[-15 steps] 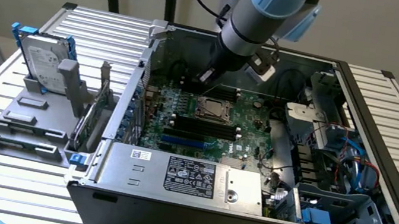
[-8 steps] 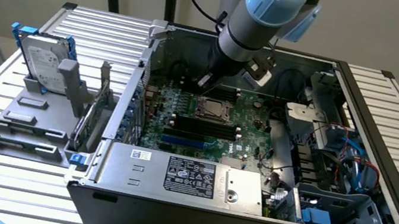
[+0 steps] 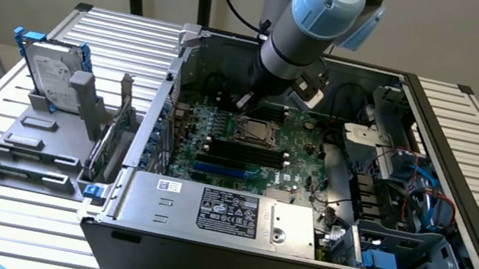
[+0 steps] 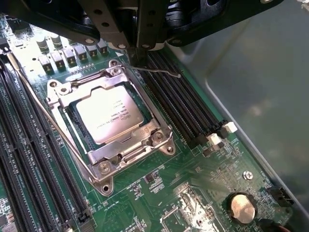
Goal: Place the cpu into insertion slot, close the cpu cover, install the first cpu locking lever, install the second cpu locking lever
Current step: 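Install the first cpu locking lever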
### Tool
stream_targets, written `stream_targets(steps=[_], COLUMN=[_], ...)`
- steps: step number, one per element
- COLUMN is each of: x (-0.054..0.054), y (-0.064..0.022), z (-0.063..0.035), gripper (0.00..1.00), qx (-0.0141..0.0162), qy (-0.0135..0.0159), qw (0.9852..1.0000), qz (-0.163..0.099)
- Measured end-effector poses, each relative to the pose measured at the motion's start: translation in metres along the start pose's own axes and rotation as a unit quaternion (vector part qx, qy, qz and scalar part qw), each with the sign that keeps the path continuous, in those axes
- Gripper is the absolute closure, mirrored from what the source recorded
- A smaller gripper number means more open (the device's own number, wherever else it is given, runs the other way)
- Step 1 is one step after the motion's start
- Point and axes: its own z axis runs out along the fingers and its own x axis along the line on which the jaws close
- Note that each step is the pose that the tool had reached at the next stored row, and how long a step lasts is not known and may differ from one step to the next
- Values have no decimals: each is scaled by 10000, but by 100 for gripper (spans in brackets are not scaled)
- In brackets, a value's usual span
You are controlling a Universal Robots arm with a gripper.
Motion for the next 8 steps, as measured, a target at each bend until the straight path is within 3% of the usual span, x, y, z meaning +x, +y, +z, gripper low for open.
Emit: stream_targets(steps=[8], x=[1], y=[19], z=[28], gripper=[89], qx=[-3], qy=[-4], qw=[10000], qz=[1])
